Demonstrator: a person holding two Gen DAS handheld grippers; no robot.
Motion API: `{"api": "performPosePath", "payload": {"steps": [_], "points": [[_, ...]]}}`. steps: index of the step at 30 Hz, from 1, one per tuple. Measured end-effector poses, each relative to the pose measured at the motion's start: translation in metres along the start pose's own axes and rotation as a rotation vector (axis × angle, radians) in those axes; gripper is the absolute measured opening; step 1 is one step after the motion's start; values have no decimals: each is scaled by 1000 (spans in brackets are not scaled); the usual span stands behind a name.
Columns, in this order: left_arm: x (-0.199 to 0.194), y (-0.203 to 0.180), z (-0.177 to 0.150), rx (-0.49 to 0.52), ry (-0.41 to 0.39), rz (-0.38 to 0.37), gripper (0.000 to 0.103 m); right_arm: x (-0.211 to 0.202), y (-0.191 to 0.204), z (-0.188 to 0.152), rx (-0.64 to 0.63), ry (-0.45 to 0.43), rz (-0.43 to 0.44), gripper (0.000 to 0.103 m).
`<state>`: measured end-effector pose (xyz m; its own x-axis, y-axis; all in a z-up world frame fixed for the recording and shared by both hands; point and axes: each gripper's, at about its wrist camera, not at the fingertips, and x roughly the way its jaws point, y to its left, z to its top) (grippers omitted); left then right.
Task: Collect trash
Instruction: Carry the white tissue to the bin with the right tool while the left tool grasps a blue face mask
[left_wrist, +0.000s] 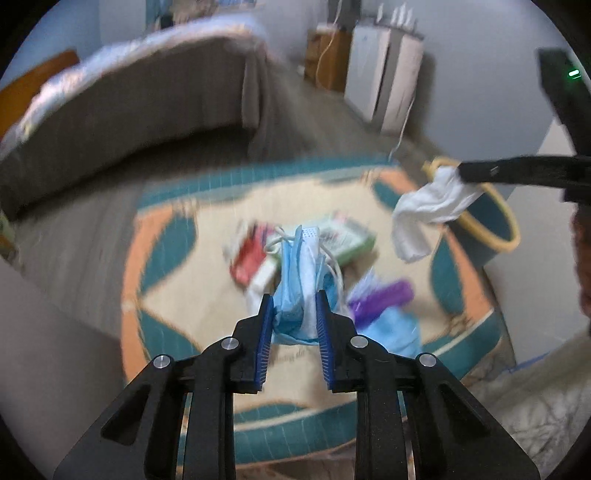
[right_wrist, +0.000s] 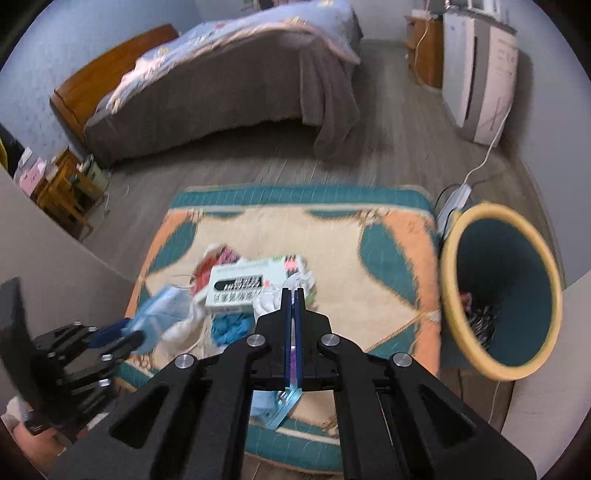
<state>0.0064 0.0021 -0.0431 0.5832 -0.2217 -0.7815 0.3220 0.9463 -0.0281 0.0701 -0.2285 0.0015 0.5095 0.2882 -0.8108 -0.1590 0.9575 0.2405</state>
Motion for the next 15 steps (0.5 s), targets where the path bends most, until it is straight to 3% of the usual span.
{"api": "performPosePath", "payload": {"steps": [6,15], "points": [[-39,-5,38,-17,-121,-43,24,-23,-20,12,29,-81,0,1],[-33,-39,76,47,-131,-48,24,-43,-74,19,98,-136,-51,1]]}}
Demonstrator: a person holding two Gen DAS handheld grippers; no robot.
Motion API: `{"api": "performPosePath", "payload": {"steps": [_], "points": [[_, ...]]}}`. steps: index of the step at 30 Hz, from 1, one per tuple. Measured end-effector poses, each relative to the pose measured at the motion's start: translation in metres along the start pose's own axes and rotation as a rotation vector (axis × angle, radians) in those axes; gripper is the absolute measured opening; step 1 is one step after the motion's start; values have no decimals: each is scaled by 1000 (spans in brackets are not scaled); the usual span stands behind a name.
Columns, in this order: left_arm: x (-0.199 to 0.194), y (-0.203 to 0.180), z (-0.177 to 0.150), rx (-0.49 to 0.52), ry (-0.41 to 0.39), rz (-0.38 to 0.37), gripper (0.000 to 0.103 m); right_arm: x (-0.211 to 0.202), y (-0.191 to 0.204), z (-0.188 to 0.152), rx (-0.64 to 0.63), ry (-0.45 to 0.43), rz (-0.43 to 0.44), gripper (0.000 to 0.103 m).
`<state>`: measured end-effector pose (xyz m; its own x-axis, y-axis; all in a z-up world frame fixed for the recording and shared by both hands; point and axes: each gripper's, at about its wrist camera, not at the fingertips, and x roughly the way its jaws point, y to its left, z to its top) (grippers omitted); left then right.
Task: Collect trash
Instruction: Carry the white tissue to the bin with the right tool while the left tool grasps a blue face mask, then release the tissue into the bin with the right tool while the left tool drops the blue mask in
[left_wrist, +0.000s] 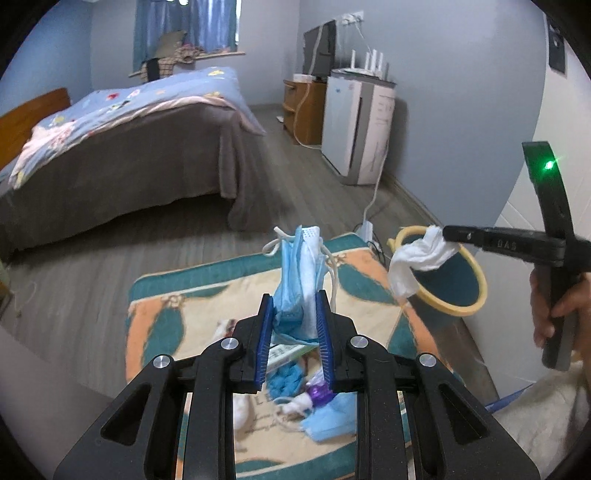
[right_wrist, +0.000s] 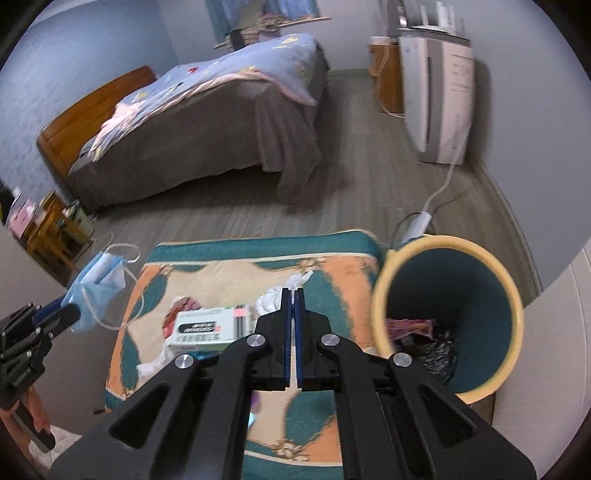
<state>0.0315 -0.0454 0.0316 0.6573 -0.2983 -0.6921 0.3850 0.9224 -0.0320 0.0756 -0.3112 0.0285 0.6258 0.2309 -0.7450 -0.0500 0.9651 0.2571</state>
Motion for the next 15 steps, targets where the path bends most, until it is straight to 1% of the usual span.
{"api": "performPosePath", "payload": {"steps": [3,8,15], "points": [[16,-15,5,34,20,-12,25,-3,-26,2,54,-3,-11,1],[49,-55,12,116,62,-41,25,-3,-64,-1,97,5,-58,1],[93,-105,26,162,121,-116,25,-4,-107,-1,149,6,-132,1]]}}
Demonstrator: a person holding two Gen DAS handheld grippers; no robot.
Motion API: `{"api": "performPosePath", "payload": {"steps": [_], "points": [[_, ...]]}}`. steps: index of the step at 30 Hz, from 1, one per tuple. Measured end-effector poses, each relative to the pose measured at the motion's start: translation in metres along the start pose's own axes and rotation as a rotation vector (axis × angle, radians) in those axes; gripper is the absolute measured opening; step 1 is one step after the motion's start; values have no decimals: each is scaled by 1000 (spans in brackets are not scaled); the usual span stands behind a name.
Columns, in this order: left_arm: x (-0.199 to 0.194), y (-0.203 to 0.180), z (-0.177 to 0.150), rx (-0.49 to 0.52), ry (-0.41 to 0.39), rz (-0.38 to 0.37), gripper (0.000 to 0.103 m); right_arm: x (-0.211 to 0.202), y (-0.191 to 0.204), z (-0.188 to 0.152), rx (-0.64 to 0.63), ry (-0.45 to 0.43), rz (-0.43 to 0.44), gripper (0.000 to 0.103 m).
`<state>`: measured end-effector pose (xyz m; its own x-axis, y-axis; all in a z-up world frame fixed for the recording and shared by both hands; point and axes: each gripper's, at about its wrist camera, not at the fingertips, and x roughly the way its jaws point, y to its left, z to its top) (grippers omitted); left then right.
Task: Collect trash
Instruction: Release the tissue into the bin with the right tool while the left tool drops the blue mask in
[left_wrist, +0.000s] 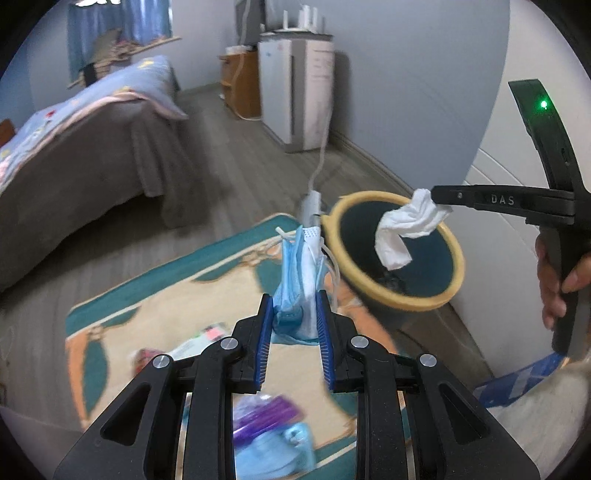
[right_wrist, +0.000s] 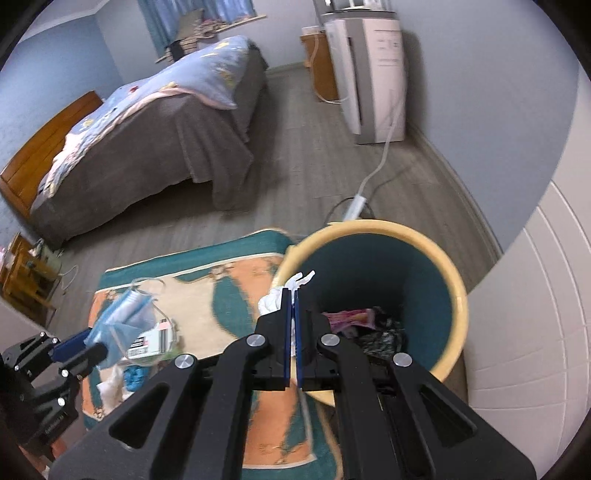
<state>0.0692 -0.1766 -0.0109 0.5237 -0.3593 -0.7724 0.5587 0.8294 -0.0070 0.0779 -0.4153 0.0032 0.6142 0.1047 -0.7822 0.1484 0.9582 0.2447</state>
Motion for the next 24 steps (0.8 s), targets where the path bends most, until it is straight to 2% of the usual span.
{"api": "performPosePath", "payload": {"steps": [8,16,20,21,22,23,24], "points": [[48,-44,28,64,45,-49,25,14,-33,3,5,18,-112,1],[109,-74,41,66,127,-75,27,35,-70,-1,126,82,-154,1],[117,-80,50,52,102,-80,44,37,-75,-2,147,79,-153,3],[116,-81,51,56,83,-83,54,37,-77,-2,160,81,-144,4],[115,-83,52,59,74,-80,65,38,-78,-2,170,84,-138,11],[112,-84,52,64,62,-74,68,39,-80,-2,178,85,-136,22],[111,-84,52,68,57,-71,71,39,-80,-1,180,84,-137,29]]}}
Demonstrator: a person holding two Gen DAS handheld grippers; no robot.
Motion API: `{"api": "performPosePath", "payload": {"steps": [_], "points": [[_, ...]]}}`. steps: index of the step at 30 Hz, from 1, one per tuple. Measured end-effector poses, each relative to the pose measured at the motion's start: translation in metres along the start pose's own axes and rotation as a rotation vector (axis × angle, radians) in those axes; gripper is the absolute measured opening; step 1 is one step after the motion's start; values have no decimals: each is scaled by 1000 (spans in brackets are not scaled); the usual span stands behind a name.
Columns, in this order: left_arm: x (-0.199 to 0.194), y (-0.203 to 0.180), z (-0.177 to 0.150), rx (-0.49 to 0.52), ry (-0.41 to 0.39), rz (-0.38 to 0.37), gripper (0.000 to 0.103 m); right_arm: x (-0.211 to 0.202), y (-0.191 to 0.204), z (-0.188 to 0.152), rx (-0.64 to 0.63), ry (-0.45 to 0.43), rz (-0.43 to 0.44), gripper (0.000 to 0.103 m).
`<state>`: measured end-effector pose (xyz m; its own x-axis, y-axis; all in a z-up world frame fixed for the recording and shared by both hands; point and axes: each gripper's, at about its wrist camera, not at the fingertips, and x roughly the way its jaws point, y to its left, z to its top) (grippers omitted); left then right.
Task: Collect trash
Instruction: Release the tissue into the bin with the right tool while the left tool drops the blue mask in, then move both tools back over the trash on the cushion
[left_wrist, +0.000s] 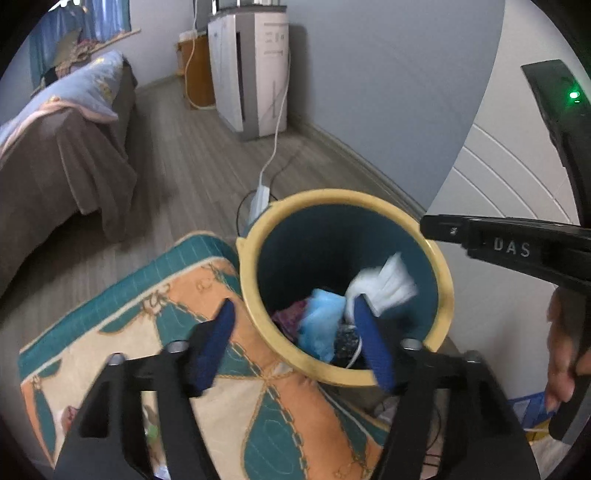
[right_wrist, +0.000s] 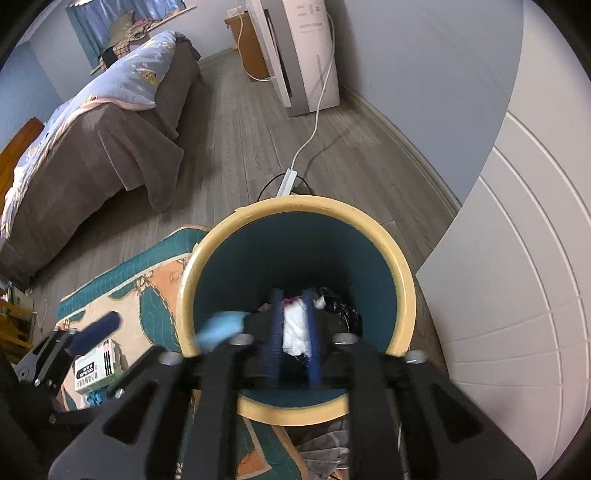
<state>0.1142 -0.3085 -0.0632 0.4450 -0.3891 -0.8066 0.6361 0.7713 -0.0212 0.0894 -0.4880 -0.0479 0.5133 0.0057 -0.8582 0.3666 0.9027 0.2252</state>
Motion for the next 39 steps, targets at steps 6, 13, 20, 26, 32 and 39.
{"api": "performPosePath", "payload": {"steps": [6,13,20,26,32,39], "points": [[-24,17,-12,-29,-42,67,93,-6,7,2,8,-30,0,84],[-84,62,-47,-72,-92,140,94,-17,31,0,-54,-56,-28,95],[-150,111,-104,-97,-83,290,96,-28,78,-24,-129,-40,13,97],[-191,145,-151,-194,-85,359,96,-44,145,-61,-239,-30,64,97],[-214,173,-185,-259,-109,424,96,-44,185,-104,-247,22,109,97],[-208,203,-216,-341,-50,436,96,-37,221,-142,-361,38,61,97]]}}
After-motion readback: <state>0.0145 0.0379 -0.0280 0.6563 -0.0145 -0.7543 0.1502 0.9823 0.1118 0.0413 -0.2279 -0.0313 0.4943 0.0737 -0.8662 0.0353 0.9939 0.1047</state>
